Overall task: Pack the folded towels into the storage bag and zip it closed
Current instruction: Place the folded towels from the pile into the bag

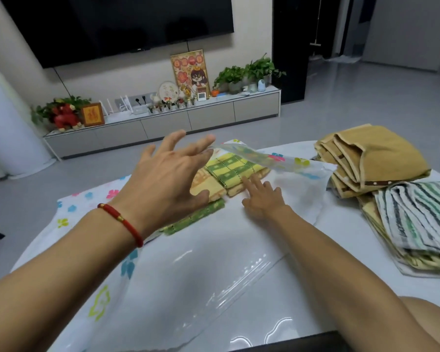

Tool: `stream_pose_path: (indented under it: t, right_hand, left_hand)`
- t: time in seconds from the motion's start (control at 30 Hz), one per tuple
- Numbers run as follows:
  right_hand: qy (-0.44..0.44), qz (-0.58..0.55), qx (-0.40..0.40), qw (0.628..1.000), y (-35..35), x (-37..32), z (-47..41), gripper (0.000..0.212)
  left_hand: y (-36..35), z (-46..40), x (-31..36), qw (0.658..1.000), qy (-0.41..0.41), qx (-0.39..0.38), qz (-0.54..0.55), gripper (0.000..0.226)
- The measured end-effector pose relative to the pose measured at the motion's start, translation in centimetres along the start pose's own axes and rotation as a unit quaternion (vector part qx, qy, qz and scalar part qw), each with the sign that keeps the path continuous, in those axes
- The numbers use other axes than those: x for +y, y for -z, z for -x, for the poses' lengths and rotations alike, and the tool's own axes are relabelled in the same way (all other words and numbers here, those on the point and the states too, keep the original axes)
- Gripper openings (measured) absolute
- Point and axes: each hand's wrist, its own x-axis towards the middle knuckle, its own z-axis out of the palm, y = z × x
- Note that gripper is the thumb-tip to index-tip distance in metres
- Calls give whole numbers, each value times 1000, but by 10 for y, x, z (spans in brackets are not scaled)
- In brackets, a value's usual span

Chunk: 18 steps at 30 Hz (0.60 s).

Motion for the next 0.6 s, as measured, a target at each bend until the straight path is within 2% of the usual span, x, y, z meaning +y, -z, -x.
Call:
stream_pose_path:
  t: [0.1,0.17,0.3,0.43,0.5,0.6]
  right_hand:
    - [-40,29,-15,999,3,11,30,54]
    - [-37,57,-65,996,0,19,58,57]
    - [46,62,-101,992,2,39,103,66]
    - [106,5,-142,984,35,55,135,56]
    - [93,-56,-94,990,65,71,148,41]
    - [7,-89,61,994,106,120,170,25]
  left_hand:
    - [-11,1,11,1000,3,0,-1,75]
    - [-21,1,20,1000,3,-4,-2,70]
    - [-40,-2,45,999,-6,-31,-14,64]
    - [-47,-14,67,999,-24,-38,-19,65]
    - [-47,-20,69,999,-16,-36,-11,67]
    - [-43,-27,65,1000,5,-15,26,72]
